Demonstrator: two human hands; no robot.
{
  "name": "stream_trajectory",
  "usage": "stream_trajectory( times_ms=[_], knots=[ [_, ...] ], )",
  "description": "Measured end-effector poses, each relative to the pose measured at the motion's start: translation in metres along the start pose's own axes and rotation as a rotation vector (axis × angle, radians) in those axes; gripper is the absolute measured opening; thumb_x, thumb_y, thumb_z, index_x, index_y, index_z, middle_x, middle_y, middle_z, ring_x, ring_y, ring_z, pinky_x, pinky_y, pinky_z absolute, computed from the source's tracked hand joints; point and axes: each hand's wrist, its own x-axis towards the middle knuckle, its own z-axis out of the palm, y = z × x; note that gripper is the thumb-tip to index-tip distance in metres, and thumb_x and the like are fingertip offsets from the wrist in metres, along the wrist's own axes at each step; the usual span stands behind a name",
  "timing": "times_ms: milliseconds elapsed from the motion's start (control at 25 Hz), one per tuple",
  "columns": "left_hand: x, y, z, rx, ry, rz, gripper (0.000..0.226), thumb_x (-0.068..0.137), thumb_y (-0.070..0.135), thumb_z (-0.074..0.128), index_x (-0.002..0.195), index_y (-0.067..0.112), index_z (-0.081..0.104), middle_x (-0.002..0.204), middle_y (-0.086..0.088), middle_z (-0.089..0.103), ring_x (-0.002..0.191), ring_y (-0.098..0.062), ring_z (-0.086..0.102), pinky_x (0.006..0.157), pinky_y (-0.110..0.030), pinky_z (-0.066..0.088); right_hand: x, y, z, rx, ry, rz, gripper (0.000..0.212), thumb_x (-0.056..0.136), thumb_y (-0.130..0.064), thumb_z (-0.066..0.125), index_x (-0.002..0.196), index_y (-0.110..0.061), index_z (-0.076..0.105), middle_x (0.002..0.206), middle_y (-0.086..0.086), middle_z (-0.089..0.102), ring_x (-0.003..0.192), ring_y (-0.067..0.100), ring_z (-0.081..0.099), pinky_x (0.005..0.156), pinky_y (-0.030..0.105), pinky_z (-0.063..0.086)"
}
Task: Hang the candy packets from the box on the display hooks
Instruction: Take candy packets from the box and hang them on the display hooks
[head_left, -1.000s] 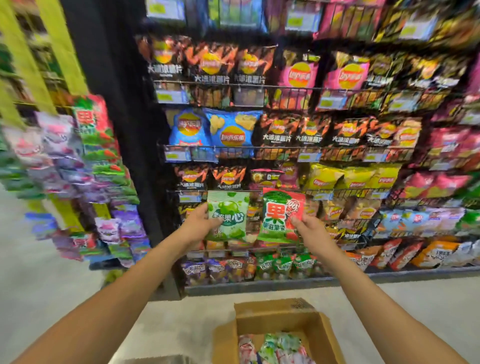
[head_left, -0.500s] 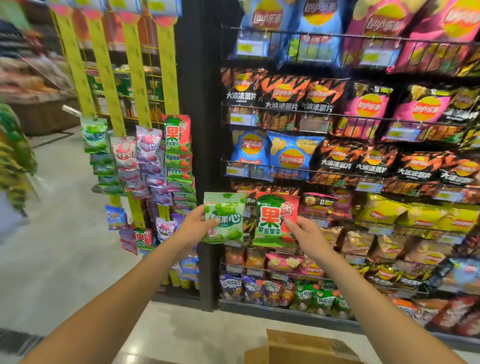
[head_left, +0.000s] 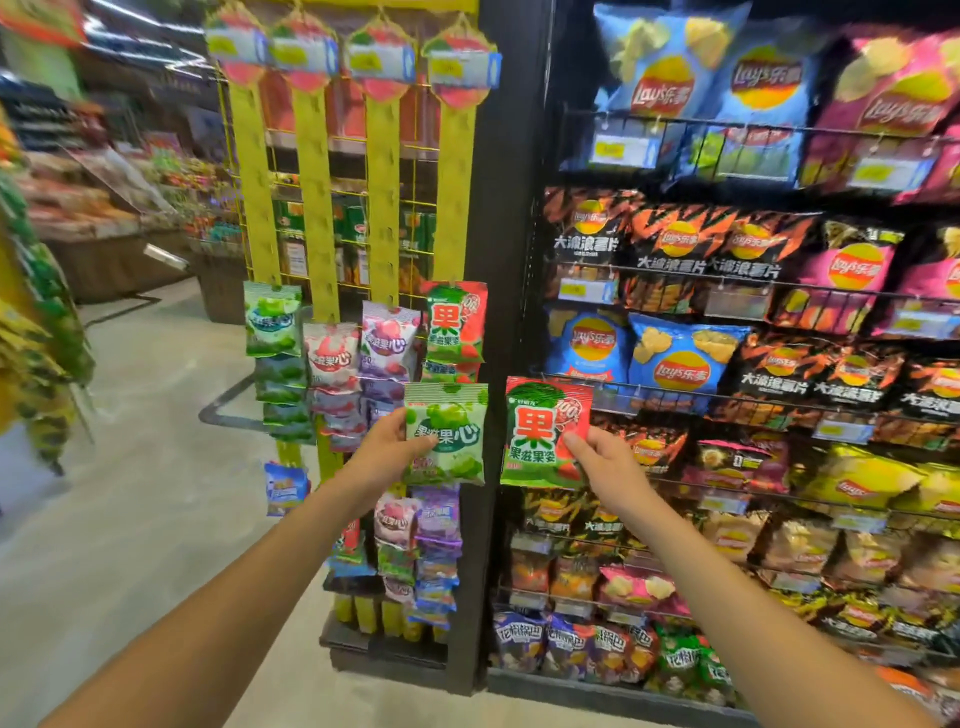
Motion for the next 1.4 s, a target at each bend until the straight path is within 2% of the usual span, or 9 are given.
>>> stream_trajectory(
  times_ms=[120, 280, 400, 440, 640, 800, 920, 1160, 1400],
  knots=[
    [0.035, 0.001, -0.045, -0.010, -0.002, 0.046, 0.034, 0.099, 0.016, 0.071, 0.131, 0.015, 0.062, 0.126, -0.004, 0.074, 0.114, -0.021, 0.071, 0.093, -0.037, 0.057, 0.027, -0.028, 0.038, 0.065, 0.039, -0.002, 0.028, 0.107, -0.030, 0.054, 0.097, -0.012, 0.072, 0.089, 0.002, 0.075, 0.081, 0.008, 0.071, 0.081, 0.031, 0.057],
    [0.092, -0.015, -0.106, -0.012, -0.048, 0.088, 0.096, 0.068, 0.068, 0.087, 0.141, 0.016, 0.052, 0.143, -0.008, 0.062, 0.129, -0.029, 0.060, 0.111, -0.053, 0.047, 0.072, -0.065, 0.083, 0.124, 0.099, 0.003, 0.019, 0.107, -0.030, 0.054, 0.112, -0.017, 0.067, 0.108, 0.005, 0.074, 0.091, 0.008, 0.073, 0.087, 0.038, 0.060],
    [0.102, 0.007, -0.127, -0.011, -0.040, 0.099, 0.034, 0.096, 0.031, 0.075, 0.122, 0.018, 0.058, 0.121, 0.000, 0.068, 0.113, -0.018, 0.065, 0.095, -0.036, 0.050, 0.113, -0.092, 0.103, 0.125, 0.184, -0.011, 0.019, 0.106, -0.035, 0.056, 0.112, -0.017, 0.061, 0.105, 0.008, 0.071, 0.093, 0.023, 0.070, 0.086, 0.045, 0.058],
    [0.106, 0.012, -0.131, 0.027, -0.030, 0.126, 0.028, 0.099, 0.024, 0.072, 0.123, 0.018, 0.059, 0.119, -0.001, 0.069, 0.114, -0.021, 0.065, 0.093, -0.036, 0.051, 0.125, -0.103, 0.105, 0.097, 0.207, -0.014, 0.020, 0.106, -0.035, 0.055, 0.110, -0.016, 0.060, 0.101, 0.005, 0.068, 0.088, 0.020, 0.068, 0.080, 0.041, 0.056],
    [0.141, 0.016, -0.152, -0.051, -0.036, 0.141, 0.053, 0.101, 0.022, 0.068, 0.148, 0.017, 0.043, 0.114, 0.008, 0.055, 0.116, -0.020, 0.050, 0.104, -0.042, 0.043, 0.193, -0.161, 0.107, 0.045, 0.302, -0.064, 0.034, 0.105, -0.041, 0.053, 0.110, -0.008, 0.058, 0.092, 0.006, 0.057, 0.078, 0.020, 0.053, 0.071, 0.039, 0.046],
    [0.159, 0.012, -0.167, -0.027, -0.080, 0.133, 0.084, 0.100, 0.034, 0.070, 0.164, 0.012, 0.021, 0.155, -0.007, 0.038, 0.143, -0.029, 0.040, 0.113, -0.045, 0.038, 0.220, -0.172, 0.109, 0.070, 0.366, -0.016, 0.032, 0.107, -0.037, 0.049, 0.098, -0.007, 0.055, 0.085, 0.004, 0.047, 0.073, 0.017, 0.045, 0.067, 0.036, 0.041],
    [0.162, 0.008, -0.176, -0.001, -0.107, 0.146, 0.092, 0.085, 0.057, 0.075, 0.158, 0.017, 0.035, 0.155, -0.005, 0.045, 0.138, -0.027, 0.048, 0.115, -0.050, 0.042, 0.223, -0.154, 0.118, -0.001, 0.388, 0.042, 0.030, 0.108, -0.033, 0.048, 0.082, -0.019, 0.044, 0.077, -0.002, 0.041, 0.065, 0.015, 0.040, 0.058, 0.032, 0.032],
    [0.178, -0.011, -0.179, 0.088, -0.062, 0.134, 0.036, 0.099, 0.032, 0.070, 0.124, 0.015, 0.052, 0.121, -0.002, 0.056, 0.110, -0.025, 0.056, 0.085, -0.039, 0.048, 0.218, -0.120, 0.130, -0.037, 0.391, 0.106, 0.030, 0.107, -0.036, 0.051, 0.087, -0.014, 0.051, 0.081, 0.003, 0.049, 0.071, 0.018, 0.045, 0.063, 0.036, 0.034],
    [0.179, -0.013, -0.180, 0.085, -0.078, 0.122, 0.028, 0.100, 0.029, 0.069, 0.093, 0.035, 0.042, 0.094, 0.009, 0.039, 0.079, -0.009, 0.041, 0.069, -0.032, 0.037, 0.218, -0.143, 0.122, 0.067, 0.412, -0.042, 0.035, 0.106, -0.033, 0.053, 0.109, 0.002, 0.057, 0.091, 0.009, 0.052, 0.078, 0.021, 0.050, 0.068, 0.037, 0.043]
  ],
)
